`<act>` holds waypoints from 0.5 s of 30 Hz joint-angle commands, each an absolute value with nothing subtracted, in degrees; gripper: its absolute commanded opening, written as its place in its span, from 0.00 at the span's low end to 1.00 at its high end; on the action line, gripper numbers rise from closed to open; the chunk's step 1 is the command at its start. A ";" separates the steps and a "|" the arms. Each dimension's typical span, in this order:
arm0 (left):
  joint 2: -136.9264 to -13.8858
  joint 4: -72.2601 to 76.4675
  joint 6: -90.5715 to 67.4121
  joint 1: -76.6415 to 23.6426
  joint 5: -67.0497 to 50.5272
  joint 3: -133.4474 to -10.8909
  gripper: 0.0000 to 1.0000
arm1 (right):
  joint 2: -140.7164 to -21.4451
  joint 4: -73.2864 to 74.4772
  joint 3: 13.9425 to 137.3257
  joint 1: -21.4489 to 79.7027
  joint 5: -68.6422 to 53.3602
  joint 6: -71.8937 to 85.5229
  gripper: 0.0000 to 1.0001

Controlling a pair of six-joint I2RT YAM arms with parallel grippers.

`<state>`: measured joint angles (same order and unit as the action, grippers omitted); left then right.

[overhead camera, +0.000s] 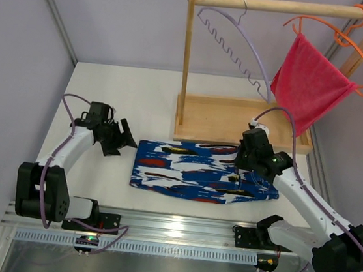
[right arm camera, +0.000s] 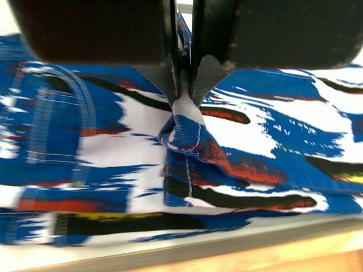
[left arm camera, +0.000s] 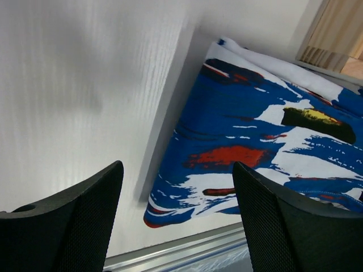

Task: Place the trousers on the hanger
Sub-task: Fold the trousers

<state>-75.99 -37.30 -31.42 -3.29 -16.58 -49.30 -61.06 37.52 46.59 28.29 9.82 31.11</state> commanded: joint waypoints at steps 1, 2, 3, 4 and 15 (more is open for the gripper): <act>-74.09 -30.59 -34.10 -3.43 -24.43 -46.85 0.78 | -56.87 42.01 47.19 22.70 11.51 25.85 0.04; -74.09 -29.54 -34.36 -3.43 -24.61 -45.98 0.78 | -56.26 42.10 47.37 21.63 10.47 24.36 0.04; -74.27 -29.27 -34.63 -3.51 -24.52 -45.71 0.79 | -56.25 42.10 47.46 20.58 9.85 23.74 0.04; -74.62 -29.01 -34.98 -3.60 -24.61 -45.44 0.79 | -56.16 42.10 47.63 18.91 9.15 23.30 0.04; -77.08 -21.63 -38.67 -6.94 -30.06 -42.45 0.79 | -56.25 43.86 49.04 9.69 5.38 21.10 0.04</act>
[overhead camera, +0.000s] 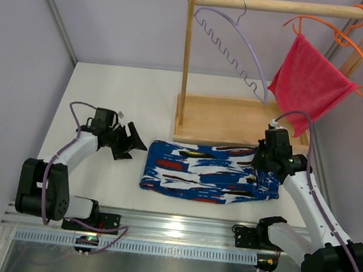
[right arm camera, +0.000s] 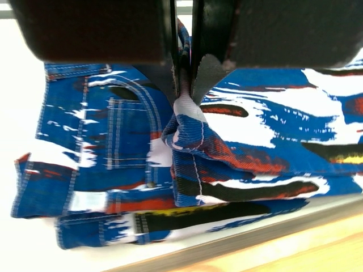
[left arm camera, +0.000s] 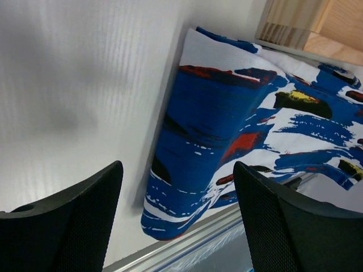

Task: Place the trousers on the hanger
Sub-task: Fold the trousers

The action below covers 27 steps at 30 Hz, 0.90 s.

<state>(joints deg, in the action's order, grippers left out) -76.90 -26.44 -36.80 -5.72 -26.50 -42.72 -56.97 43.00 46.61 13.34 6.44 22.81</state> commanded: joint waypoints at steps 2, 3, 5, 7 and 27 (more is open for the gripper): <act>-77.52 -19.43 -39.72 -7.73 -30.67 -42.19 0.79 | -57.04 43.42 49.31 8.09 4.84 20.57 0.04; -77.87 -18.64 -40.68 -8.17 -31.20 -42.10 0.79 | -57.30 43.16 49.31 7.30 4.66 20.39 0.04; -79.18 -16.54 -41.48 -9.49 -31.90 -41.92 0.79 | -58.27 42.72 49.22 5.63 3.17 19.78 0.04; -79.98 -15.65 -42.18 -10.45 -32.43 -41.92 0.80 | -58.45 42.54 48.96 5.01 2.81 19.69 0.04; -90.35 -16.25 -42.10 -15.91 -24.18 -43.33 0.55 | -56.08 42.02 48.60 3.60 4.23 19.95 0.04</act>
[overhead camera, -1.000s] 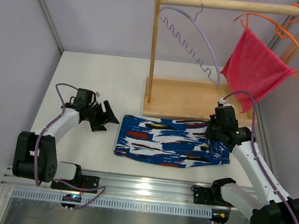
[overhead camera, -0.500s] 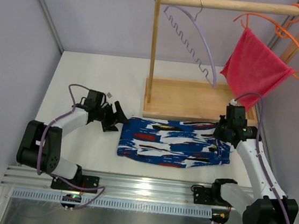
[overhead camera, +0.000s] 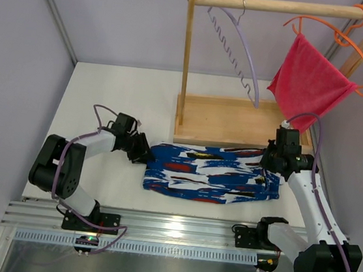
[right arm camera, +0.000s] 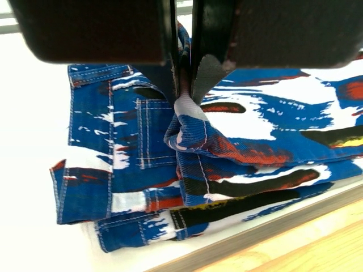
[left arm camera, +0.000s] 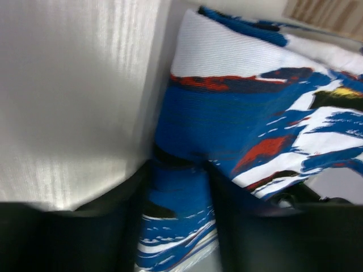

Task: Place the trousers on the hanger
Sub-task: Fold the trousers

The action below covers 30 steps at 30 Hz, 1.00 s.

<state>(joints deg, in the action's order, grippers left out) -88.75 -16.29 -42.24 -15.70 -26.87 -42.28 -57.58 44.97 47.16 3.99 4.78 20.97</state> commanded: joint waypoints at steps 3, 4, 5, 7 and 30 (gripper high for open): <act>-90.53 -24.41 -39.92 -15.82 -17.27 -47.01 0.15 | -55.46 39.56 47.47 3.52 -1.30 20.83 0.04; -90.53 -26.70 -39.29 -15.56 -14.53 -48.24 0.03 | -55.20 37.98 45.46 3.69 -3.58 21.18 0.04; -90.44 -31.42 -38.94 -15.38 -12.07 -50.60 0.01 | -55.11 35.10 44.40 3.78 -5.60 22.75 0.04; -90.18 -34.09 -37.97 -14.68 -6.69 -51.94 0.00 | -55.72 34.19 42.37 6.05 -4.31 24.16 0.04; -83.41 -33.84 -35.25 -12.57 -12.03 -51.59 0.72 | -56.69 48.16 54.67 11.26 5.54 25.84 0.04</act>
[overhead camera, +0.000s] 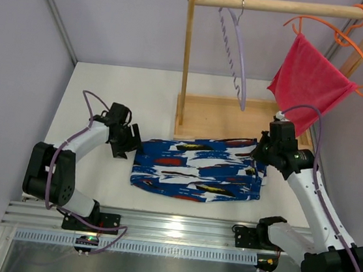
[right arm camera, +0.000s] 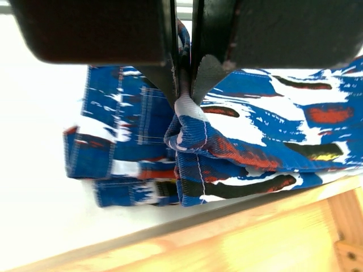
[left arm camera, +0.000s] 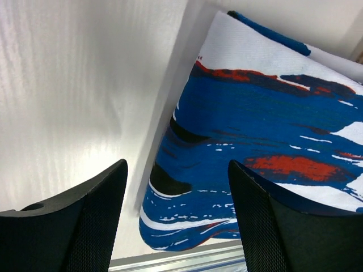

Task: Place the trousers on the hanger
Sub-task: Fold the trousers

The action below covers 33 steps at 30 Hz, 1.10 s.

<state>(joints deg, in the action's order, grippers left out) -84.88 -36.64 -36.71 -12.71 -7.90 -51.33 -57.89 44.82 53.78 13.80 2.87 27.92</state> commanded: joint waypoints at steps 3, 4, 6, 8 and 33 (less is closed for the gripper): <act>-83.41 -32.44 -34.72 -12.66 -14.49 -51.07 0.72 | -55.29 47.37 52.48 7.57 4.66 24.96 0.04; -83.50 -32.00 -34.72 -12.57 -16.59 -50.89 0.72 | -55.02 47.37 51.95 6.86 4.92 24.96 0.04; -83.85 -30.94 -34.98 -12.66 -18.36 -50.36 0.72 | -54.58 47.55 51.42 5.72 6.06 24.44 0.04; -84.11 -30.67 -35.07 -12.66 -19.16 -50.19 0.72 | -54.84 48.07 50.98 4.06 6.50 24.26 0.04; -93.60 -22.68 -40.16 -12.83 -27.51 -48.96 0.56 | -55.55 39.74 45.28 -0.97 -4.77 24.09 0.47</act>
